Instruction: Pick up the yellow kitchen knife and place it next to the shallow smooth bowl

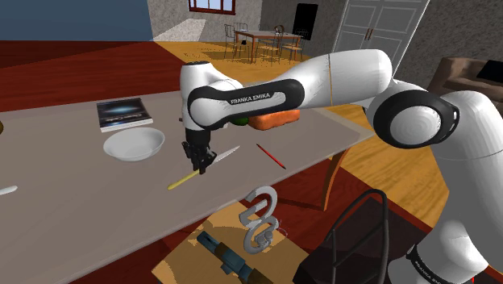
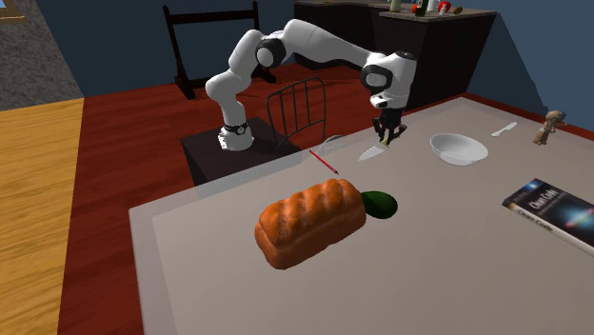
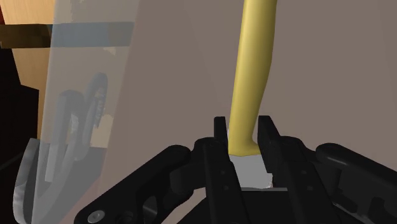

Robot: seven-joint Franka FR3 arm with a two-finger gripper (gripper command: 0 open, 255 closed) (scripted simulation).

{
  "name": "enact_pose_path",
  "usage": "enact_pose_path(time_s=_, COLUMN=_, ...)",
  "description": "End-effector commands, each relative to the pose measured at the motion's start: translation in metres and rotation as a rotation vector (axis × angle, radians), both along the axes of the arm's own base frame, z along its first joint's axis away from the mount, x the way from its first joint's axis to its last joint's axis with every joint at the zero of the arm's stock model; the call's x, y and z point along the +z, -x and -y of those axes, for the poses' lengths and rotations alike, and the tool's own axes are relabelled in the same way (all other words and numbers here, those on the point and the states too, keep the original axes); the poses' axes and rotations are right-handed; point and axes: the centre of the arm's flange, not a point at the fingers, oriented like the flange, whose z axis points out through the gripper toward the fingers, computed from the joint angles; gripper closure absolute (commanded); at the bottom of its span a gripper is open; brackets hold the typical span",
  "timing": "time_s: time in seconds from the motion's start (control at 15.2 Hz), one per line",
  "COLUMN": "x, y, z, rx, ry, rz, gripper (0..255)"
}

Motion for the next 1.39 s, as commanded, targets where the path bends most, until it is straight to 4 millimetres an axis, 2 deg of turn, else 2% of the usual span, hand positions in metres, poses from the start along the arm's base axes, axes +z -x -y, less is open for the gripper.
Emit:
enact_pose_path(time_s=0.0, x=-0.001, y=0.0, z=0.0, rx=0.0, ry=0.0, rz=0.0, gripper=255)
enact_pose_path(time_s=0.26, x=-0.001, y=0.0, z=0.0, rx=0.0, ry=0.0, rz=0.0, gripper=255)
enact_pose_path(time_s=0.33, x=-0.001, y=0.0, z=0.0, rx=0.0, ry=0.0, rz=0.0, gripper=0)
enact_pose_path(time_s=0.66, x=-0.001, y=0.0, z=0.0, rx=0.0, ry=0.0, rz=0.0, gripper=0)
enact_pose_path(time_s=0.92, x=0.049, y=-0.002, z=0.003, rx=0.0, ry=0.0, rz=0.0, gripper=0)
enact_pose_path(time_s=1.32, x=0.049, y=-0.002, z=0.003, rx=0.0, ry=0.0, rz=0.0, gripper=0)
